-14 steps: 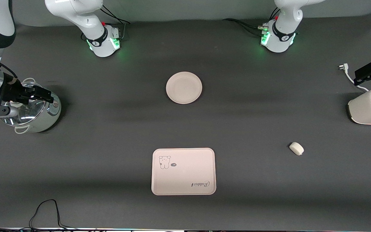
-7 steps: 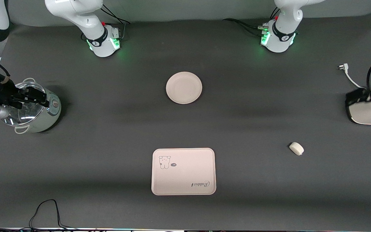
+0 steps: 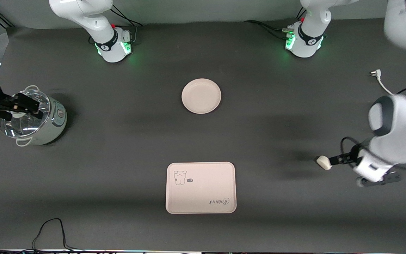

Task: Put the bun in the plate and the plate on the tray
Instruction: 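Reach the left gripper toward the small white bun, then close the left gripper on the white bun and lift it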

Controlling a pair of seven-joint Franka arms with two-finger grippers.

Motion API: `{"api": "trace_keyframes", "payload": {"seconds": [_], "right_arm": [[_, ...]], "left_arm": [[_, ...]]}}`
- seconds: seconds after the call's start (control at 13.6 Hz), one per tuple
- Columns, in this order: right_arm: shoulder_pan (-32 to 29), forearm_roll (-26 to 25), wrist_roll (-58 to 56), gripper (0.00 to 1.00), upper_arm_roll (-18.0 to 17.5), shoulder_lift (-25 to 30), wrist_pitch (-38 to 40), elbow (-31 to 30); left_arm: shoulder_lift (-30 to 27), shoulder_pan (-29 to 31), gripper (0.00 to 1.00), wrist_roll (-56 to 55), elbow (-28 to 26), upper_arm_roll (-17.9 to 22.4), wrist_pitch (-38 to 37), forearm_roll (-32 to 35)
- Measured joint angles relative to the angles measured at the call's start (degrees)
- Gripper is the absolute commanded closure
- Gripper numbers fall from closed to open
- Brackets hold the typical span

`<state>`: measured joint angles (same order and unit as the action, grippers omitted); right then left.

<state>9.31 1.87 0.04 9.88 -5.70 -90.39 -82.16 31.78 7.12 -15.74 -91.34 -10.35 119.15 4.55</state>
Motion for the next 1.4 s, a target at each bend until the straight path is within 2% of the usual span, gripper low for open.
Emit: {"api": "trace_keyframes", "payload": {"seconds": [0.15,0.44,0.51,0.59,0.66,0.73,0.81,0.88,1.25,1.4], "right_arm": [[-0.38,0.0,0.0,0.0,0.85,-1.29,-0.74,0.03],[0.16,0.08,0.0,0.0,0.2,-5.13,-4.53,0.86],[0.42,0.15,0.0,0.0,0.12,-5.81,-5.03,1.02],[0.71,0.15,0.0,0.0,0.09,-6.32,-5.14,1.21],[0.97,0.15,0.0,0.0,0.08,-6.65,-5.17,1.29],[1.06,0.15,0.0,0.0,0.08,-6.83,-5.18,1.29],[1.06,0.15,0.0,0.0,0.1,-6.94,-5.19,1.29],[1.06,0.15,0.0,0.0,0.11,-6.98,-5.19,1.3],[-0.06,0.15,0.0,0.0,0.78,-7.01,-5.19,1.42],[-0.3,0.15,0.0,0.0,0.85,-7.44,-5.21,1.4]], "left_arm": [[3.87,0.36,0.0,-1.14,-3.2,0.56,6.31,0.03],[4.45,2.11,0.0,-3.61,-8.97,0.92,14.58,0.03],[4.46,2.24,0.05,-4.22,-9.99,0.92,15.96,0.03],[4.47,2.25,0.25,-4.6,-10.72,0.91,16.75,0.03],[4.49,2.24,0.52,-4.76,-11.13,0.88,17.06,0.03],[4.5,2.24,0.73,-4.95,-11.41,0.86,17.57,0.03],[4.52,2.24,0.88,-5.14,-11.64,0.83,17.9,0.03],[4.58,2.24,0.96,-5.22,-11.73,0.82,17.94,0.03],[4.11,1.96,0.96,-5.39,-11.55,0.36,17.29,0.04],[0.66,-0.06,0.96,-8.28,-10.87,-0.48,9.92,-0.06]]}}
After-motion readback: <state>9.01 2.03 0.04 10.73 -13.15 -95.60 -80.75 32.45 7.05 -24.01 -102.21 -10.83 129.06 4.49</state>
